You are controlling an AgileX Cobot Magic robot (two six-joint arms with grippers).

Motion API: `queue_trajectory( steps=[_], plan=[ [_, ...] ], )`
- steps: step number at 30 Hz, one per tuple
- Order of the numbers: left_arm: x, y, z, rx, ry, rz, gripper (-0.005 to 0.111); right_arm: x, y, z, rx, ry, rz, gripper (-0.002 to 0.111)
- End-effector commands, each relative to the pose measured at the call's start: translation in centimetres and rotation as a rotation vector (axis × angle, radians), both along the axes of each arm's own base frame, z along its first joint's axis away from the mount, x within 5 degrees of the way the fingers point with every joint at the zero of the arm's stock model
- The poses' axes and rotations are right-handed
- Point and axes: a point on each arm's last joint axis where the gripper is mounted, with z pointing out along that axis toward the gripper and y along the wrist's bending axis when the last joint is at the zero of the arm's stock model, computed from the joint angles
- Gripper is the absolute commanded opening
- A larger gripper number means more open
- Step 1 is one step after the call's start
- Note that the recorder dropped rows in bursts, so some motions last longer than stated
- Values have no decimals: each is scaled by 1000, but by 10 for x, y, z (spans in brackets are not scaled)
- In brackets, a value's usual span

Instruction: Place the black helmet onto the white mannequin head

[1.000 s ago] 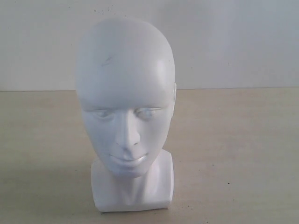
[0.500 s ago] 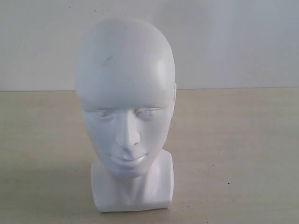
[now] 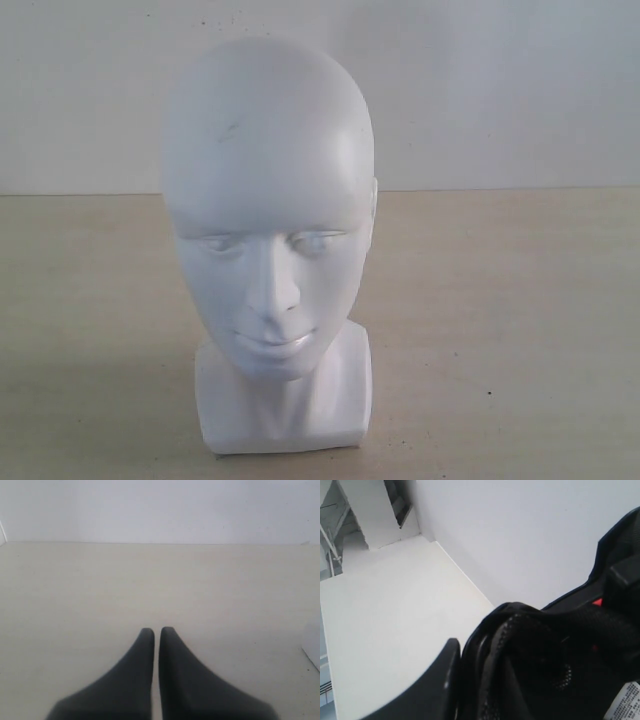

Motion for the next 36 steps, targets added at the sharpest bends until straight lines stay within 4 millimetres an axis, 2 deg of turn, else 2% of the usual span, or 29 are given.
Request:
queue_trajectory(
  steps=[1, 5, 19, 36],
  plan=[
    [0, 0, 1, -9, -7, -1, 4, -14, -6, 9, -13, -85, 8, 0],
    [0, 0, 1, -9, -7, -1, 4, -11, -5, 3, -26, -63, 8, 0],
    [0, 0, 1, -9, -7, -1, 4, 4, -4, -53, -60, 107, -33, 0],
    [0, 0, 1, -9, -7, -1, 4, 5, 2, -112, -176, 257, -72, 0]
  ],
)
